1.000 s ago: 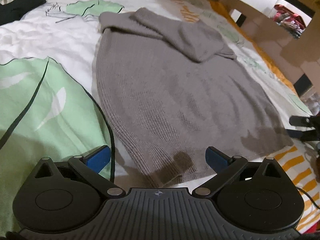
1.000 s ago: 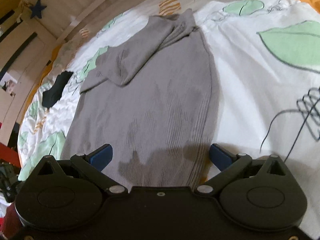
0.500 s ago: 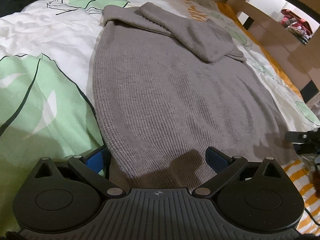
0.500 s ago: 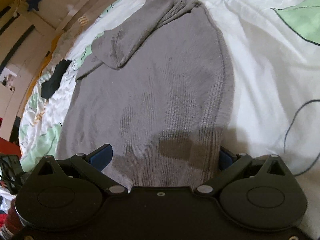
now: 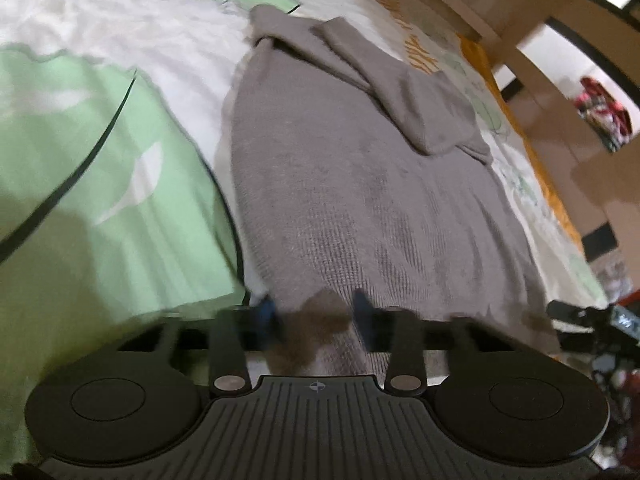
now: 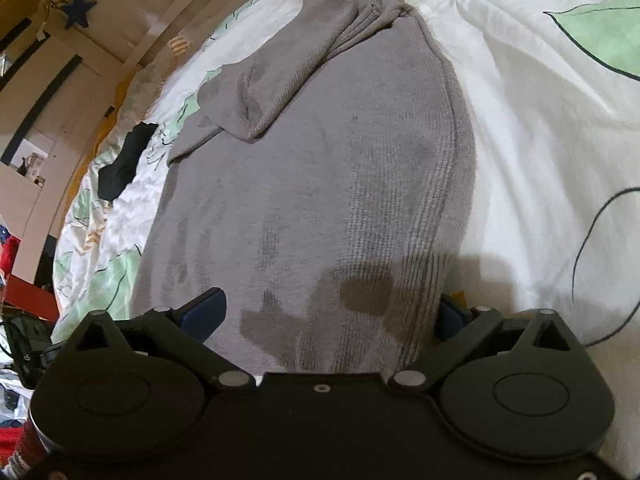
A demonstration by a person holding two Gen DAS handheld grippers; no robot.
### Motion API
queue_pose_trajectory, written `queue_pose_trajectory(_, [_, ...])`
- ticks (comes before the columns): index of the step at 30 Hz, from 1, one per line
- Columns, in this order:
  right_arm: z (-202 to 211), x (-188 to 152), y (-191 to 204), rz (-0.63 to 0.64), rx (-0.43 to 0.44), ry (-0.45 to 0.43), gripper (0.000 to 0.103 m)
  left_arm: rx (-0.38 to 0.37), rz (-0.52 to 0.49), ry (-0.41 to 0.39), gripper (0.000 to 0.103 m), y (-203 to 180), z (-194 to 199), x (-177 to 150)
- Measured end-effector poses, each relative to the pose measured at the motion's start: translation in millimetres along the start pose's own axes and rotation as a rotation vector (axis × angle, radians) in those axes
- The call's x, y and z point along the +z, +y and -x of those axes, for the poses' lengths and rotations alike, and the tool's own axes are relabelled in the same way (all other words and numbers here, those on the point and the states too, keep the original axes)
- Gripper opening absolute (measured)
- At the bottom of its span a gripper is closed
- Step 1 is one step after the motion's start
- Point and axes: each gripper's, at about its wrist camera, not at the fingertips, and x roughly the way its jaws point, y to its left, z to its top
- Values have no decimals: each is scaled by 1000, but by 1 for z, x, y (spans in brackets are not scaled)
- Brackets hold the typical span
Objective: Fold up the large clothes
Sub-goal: 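Grasp the ribbed hem with both grippers and fold it toward the hood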
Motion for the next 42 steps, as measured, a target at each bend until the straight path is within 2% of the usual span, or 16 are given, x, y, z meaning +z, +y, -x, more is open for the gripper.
queue_pose_trajectory(2, [2,0,-1,-17,-10,-1,87,-31,12,13,7,1,-2,0])
queue_pose_trajectory(5, [0,0,-10,-89,16,22,22,-65,5,-10,7,-3,1,2])
queue_pose_trajectory(8, [6,1,-11,-105,41,-7,21,-130,52,-55,7,-3,10,9])
queue_pose_trajectory(14, [36,22,0,-71,167,-162,19,-207,84,-192,6,-12,35,43])
queue_pose_trajectory(19, [46,66,8,-66,254,-290,19,-251,109,-309,7,-17,43,95])
queue_pose_trajectory(24, [37,121,9,-76,286,-378,19,-264,93,-399,7,-26,29,151])
queue_pose_trajectory(28, [13,166,11,-92,281,-404,19,-243,89,-432,7,-34,0,187])
queue_pose_trajectory(34, [-30,217,6,-88,226,-394,19,-193,81,-444,7,-28,-43,220])
queue_pose_trajectory(42, [-88,249,-19,-83,144,-341,19,-141,112,-408,7,-4,-96,240])
